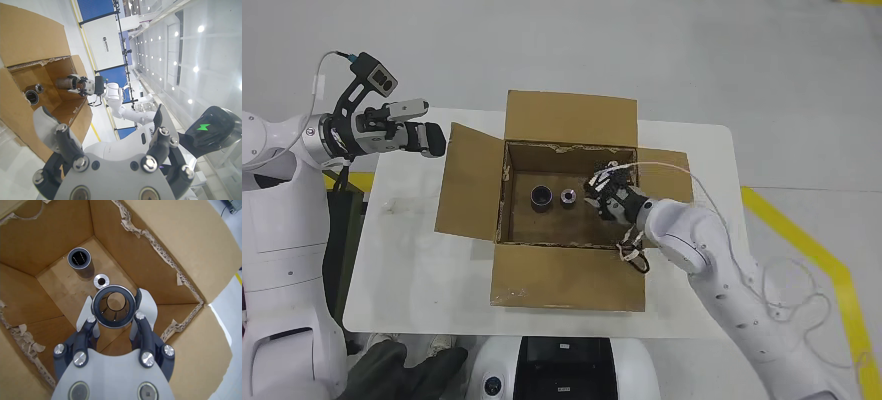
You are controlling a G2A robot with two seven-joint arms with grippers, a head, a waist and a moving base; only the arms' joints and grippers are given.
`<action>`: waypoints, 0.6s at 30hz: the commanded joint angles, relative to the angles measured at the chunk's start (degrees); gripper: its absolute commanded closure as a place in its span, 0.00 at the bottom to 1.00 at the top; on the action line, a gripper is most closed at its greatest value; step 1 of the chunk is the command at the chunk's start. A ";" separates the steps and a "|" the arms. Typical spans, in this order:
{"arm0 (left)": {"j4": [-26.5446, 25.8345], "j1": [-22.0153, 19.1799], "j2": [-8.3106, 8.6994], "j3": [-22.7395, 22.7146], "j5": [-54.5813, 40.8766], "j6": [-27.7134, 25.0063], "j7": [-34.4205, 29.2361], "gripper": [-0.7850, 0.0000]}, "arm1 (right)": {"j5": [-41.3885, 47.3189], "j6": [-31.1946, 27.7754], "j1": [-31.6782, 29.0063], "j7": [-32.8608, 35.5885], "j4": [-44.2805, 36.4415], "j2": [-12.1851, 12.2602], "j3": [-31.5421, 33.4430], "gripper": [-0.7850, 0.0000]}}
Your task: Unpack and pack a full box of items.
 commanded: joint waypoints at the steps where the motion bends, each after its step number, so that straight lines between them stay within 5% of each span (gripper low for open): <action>1: 0.00 0.00 0.00 0.00 0.00 0.00 0.00 0.00 | 1.01 -0.35 1.38 0.30 2.13 -0.28 -0.59 1.00; 18: 0.00 0.00 0.00 0.00 0.00 0.00 0.00 0.00 | 5.89 1.53 8.29 1.76 15.95 -2.74 -5.16 1.00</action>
